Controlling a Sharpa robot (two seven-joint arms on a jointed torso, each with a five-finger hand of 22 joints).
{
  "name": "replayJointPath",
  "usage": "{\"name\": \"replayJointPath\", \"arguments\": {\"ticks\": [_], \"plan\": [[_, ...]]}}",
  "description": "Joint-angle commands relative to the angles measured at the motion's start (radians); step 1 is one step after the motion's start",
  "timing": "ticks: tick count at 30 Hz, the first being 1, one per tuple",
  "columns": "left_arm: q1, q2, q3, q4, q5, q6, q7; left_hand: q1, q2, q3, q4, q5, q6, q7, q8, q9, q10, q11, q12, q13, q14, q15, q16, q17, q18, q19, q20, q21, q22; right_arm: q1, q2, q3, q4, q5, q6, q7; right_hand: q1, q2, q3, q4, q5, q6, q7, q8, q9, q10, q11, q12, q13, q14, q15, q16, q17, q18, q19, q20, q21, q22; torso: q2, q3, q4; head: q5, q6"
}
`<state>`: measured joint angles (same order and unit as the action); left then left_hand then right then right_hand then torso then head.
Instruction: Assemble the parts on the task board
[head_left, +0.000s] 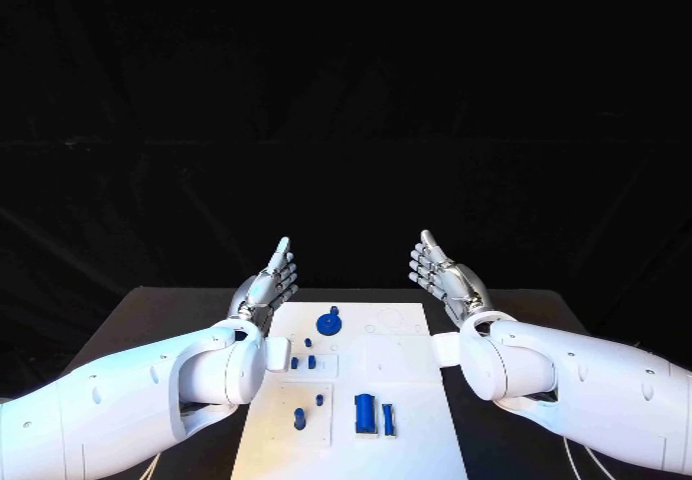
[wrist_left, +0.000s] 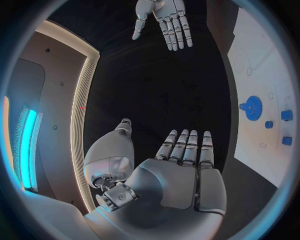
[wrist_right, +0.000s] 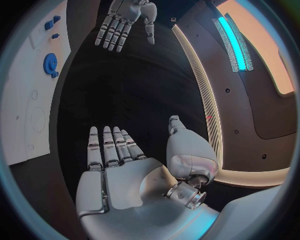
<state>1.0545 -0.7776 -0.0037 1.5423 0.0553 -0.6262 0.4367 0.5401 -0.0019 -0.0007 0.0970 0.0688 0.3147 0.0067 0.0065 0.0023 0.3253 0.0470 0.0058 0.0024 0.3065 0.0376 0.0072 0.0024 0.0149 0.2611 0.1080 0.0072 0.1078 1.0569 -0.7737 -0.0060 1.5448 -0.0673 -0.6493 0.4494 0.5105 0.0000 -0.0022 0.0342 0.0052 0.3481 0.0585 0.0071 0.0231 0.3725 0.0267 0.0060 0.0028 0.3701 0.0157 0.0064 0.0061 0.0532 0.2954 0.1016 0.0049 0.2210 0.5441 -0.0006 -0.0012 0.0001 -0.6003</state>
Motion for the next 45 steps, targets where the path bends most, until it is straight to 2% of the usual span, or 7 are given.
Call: {"name": "replayJointPath", "arguments": {"ticks": [1,2,3,27,28,31,45], "plan": [[-0.004,-0.002,0.003,0.023,-0.053,-0.136,0.080,-0.178,0.002,0.001,-0.097,-0.069,-0.103,-0.007,-0.007,-0.002,-0.107,-0.047,-0.006,-0.002,-0.101,-0.038,-0.007,-0.002,-0.015,-0.086,-0.036,-0.007,-0.035,-0.006,-0.006,0.005,0.022,0.066,-0.117,0.069,-0.168,0.000,0.002,-0.034,-0.005,-0.115,-0.058,-0.007,-0.023,-0.123,-0.027,-0.006,-0.003,-0.122,-0.016,-0.006,-0.006,-0.053,-0.097,-0.102,-0.005,-0.073,0.000,0.0006,0.0012,0.000,0.000],[-0.004,-0.002,0.003,0.026,-0.054,-0.140,0.082,-0.192,0.002,0.001,-0.097,-0.069,-0.112,-0.007,-0.007,-0.002,-0.116,-0.047,-0.006,-0.002,-0.109,-0.038,-0.007,-0.002,-0.015,-0.093,-0.038,-0.007,-0.108,-0.007,-0.006,0.006,0.025,0.067,-0.120,0.070,-0.181,0.000,0.002,-0.034,-0.005,-0.124,-0.058,-0.007,-0.023,-0.132,-0.027,-0.006,-0.003,-0.132,-0.016,-0.006,-0.006,-0.053,-0.104,-0.102,-0.005,-0.079,0.000,0.0006,0.0012,0.000,0.000],[-0.004,-0.002,0.004,0.027,-0.055,-0.143,0.083,-0.206,0.002,0.001,-0.097,-0.069,-0.120,-0.007,-0.007,-0.002,-0.125,-0.047,-0.006,-0.002,-0.117,-0.038,-0.007,-0.002,-0.015,-0.098,-0.108,-0.007,-0.108,-0.007,-0.006,0.006,0.025,0.067,-0.121,0.071,-0.195,0.000,0.002,-0.034,-0.005,-0.134,-0.058,-0.007,-0.023,-0.143,-0.027,-0.006,-0.003,-0.141,-0.016,-0.006,-0.006,-0.053,-0.112,-0.102,-0.005,-0.084,0.000,0.0006,0.0012,0.000,0.000],[-0.005,-0.002,0.004,0.028,-0.055,-0.144,0.083,-0.417,0.002,0.001,-0.097,-0.069,-0.241,-0.007,-0.007,-0.002,-0.248,-0.047,-0.006,-0.002,-0.234,-0.038,-0.007,-0.002,-0.015,-0.261,-0.108,-0.007,-0.108,-0.007,-0.006,0.006,0.025,0.067,-0.121,0.071,-0.392,0.000,0.002,-0.034,-0.005,-0.267,-0.058,-0.007,-0.023,-0.286,-0.027,-0.006,-0.003,-0.285,-0.016,-0.006,-0.006,-0.053,-0.225,-0.102,-0.005,-0.221,0.000,0.0006,0.0012,0.000,0.000],[-0.005,-0.002,0.004,0.028,-0.055,-0.144,0.083,-0.421,0.002,0.001,-0.097,-0.069,-0.243,-0.007,-0.007,-0.002,-0.252,-0.047,-0.006,-0.002,-0.307,-0.038,-0.007,-0.002,-0.015,-0.261,-0.108,-0.007,-0.108,-0.007,-0.006,0.006,0.025,0.067,-0.121,0.071,-0.399,0.000,0.002,-0.034,-0.005,-0.272,-0.058,-0.007,-0.023,-0.291,-0.027,-0.006,-0.003,-0.289,-0.016,-0.006,-0.006,-0.053,-0.295,-0.102,-0.005,-0.221,0.000,0.0006,0.0012,0.000,0.000],[-0.005,-0.002,0.004,0.028,-0.055,-0.144,0.083,-0.433,0.002,0.001,-0.097,-0.069,-0.315,-0.007,-0.007,-0.002,-0.325,-0.047,-0.006,-0.002,-0.307,-0.038,-0.007,-0.002,-0.015,-0.261,-0.108,-0.007,-0.108,-0.007,-0.006,0.006,0.025,0.067,-0.121,0.071,-0.511,0.000,0.002,-0.034,-0.005,-0.348,-0.058,-0.007,-0.023,-0.373,-0.027,-0.006,-0.003,-0.370,-0.016,-0.006,-0.006,-0.053,-0.295,-0.102,-0.005,-0.221,0.000,0.0006,0.0012,0.000,0.000],[-0.005,-0.002,0.004,0.028,-0.055,-0.144,0.083,-0.540,0.002,0.001,-0.097,-0.069,-0.315,-0.007,-0.007,-0.002,-0.325,-0.047,-0.006,-0.002,-0.307,-0.038,-0.007,-0.002,-0.015,-0.261,-0.108,-0.007,-0.108,-0.007,-0.006,0.006,0.025,0.067,-0.121,0.071,-0.511,0.000,0.002,-0.034,-0.005,-0.348,-0.058,-0.007,-0.023,-0.373,-0.027,-0.006,-0.003,-0.370,-0.016,-0.006,-0.006,-0.053,-0.295,-0.102,-0.005,-0.221,0.000,0.0006,0.0012,0.000,0.000]]}}
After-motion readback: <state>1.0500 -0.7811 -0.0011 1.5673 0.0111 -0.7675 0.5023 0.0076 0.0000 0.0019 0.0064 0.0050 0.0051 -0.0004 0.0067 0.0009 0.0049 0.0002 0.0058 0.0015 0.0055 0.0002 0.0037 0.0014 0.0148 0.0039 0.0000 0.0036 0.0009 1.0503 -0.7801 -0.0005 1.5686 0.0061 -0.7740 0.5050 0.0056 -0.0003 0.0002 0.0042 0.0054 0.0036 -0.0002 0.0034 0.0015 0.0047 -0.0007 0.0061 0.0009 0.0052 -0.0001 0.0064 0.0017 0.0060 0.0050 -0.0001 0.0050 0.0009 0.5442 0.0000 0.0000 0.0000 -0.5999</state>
